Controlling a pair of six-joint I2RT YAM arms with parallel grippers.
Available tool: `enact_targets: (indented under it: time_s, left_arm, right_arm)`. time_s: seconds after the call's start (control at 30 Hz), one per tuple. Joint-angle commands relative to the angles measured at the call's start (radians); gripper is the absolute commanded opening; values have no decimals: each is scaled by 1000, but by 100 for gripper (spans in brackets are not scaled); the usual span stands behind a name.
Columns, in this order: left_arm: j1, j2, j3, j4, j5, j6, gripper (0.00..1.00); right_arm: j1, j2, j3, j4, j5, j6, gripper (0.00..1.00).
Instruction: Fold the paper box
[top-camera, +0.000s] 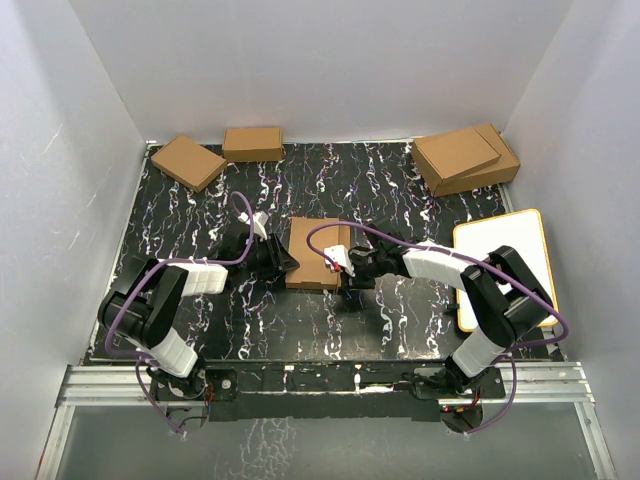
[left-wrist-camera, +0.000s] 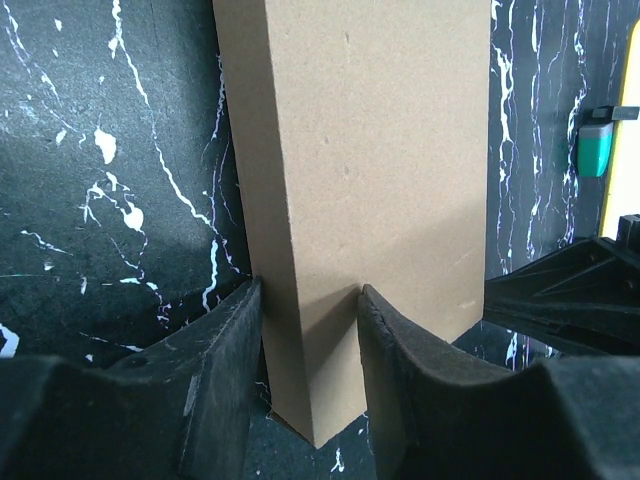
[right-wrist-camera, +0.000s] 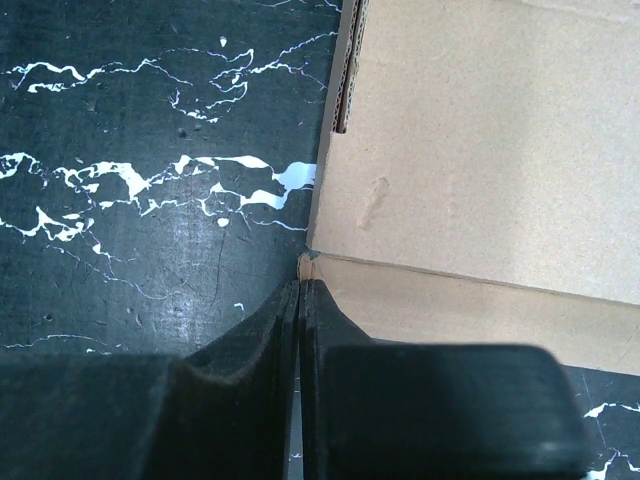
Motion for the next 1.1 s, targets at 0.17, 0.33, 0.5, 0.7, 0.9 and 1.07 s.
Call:
enact_targets:
  time_s: [0.17, 0.33, 0.5, 0.7, 0.9, 1.07]
  left_arm:
    - [-10, 54, -16, -141, -16, 31, 38]
    - [-10, 56, -14, -136, -8, 26, 38]
    - [-10, 54, -14, -136, -5, 22, 38]
    - [-10, 53, -14, -136, -4, 17, 37]
    - [-10, 52, -19, -142, -8, 19, 37]
    - [-10, 48, -25, -143, -14, 17, 37]
  right_arm:
    - [13, 16, 34, 44, -12, 19, 8]
    - [32, 20, 47, 46, 2, 43, 8]
    - [46, 20, 56, 48, 11, 56, 8]
    - [54, 15, 66, 48, 17, 83, 8]
    - [54, 21, 76, 45, 55, 117, 8]
    - [50, 5, 57, 39, 61, 122, 8]
